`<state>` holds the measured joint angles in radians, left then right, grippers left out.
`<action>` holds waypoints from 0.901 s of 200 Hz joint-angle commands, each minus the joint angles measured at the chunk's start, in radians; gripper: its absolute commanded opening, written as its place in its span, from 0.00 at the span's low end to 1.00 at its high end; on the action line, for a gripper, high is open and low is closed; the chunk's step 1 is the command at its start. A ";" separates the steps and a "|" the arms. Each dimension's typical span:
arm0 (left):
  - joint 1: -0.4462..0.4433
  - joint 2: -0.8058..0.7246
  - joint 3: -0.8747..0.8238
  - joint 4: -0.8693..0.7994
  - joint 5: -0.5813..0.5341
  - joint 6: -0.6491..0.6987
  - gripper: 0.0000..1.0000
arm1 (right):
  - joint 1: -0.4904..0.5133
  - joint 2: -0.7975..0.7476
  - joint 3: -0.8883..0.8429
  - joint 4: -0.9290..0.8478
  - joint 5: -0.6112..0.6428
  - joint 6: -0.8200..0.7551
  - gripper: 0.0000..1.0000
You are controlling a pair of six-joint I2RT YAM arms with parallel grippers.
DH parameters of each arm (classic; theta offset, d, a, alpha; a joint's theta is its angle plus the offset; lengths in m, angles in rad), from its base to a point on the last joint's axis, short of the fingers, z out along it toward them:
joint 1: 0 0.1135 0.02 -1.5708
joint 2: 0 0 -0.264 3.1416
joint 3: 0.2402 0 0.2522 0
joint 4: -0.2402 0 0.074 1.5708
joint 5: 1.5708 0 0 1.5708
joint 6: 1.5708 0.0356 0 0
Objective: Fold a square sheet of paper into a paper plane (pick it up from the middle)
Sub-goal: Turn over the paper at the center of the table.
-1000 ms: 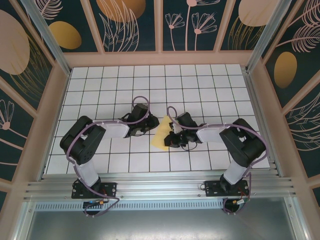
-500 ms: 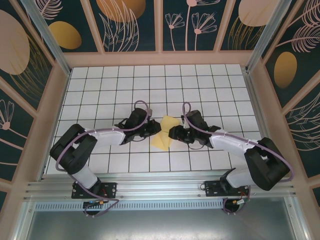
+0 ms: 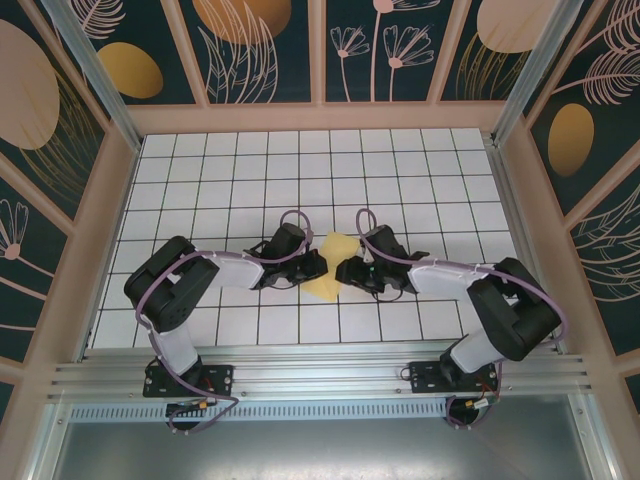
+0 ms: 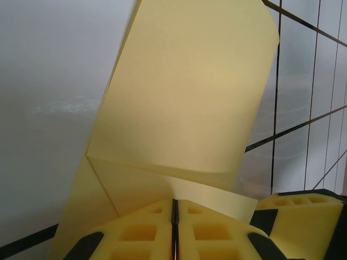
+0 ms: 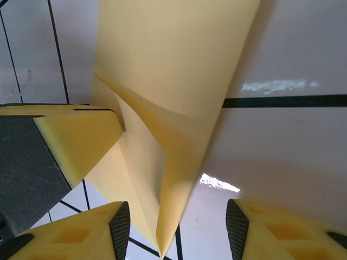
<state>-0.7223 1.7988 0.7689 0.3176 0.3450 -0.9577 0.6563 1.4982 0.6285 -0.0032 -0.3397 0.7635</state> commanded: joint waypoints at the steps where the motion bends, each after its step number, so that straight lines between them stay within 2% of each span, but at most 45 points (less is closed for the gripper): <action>1: -0.003 0.015 0.007 0.038 0.021 0.005 0.09 | 0.005 0.024 0.030 0.044 0.004 0.018 0.51; 32: -0.004 0.014 0.001 0.037 0.024 0.006 0.10 | 0.004 0.054 0.037 0.067 -0.003 0.029 0.45; 180: -0.011 0.038 0.008 -0.011 0.010 0.011 0.10 | 0.002 0.093 0.023 0.108 0.010 0.095 0.41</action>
<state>-0.7261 1.8240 0.7689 0.3370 0.3592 -0.9577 0.6563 1.5757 0.6464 0.0811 -0.3374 0.8452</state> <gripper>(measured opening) 0.095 0.408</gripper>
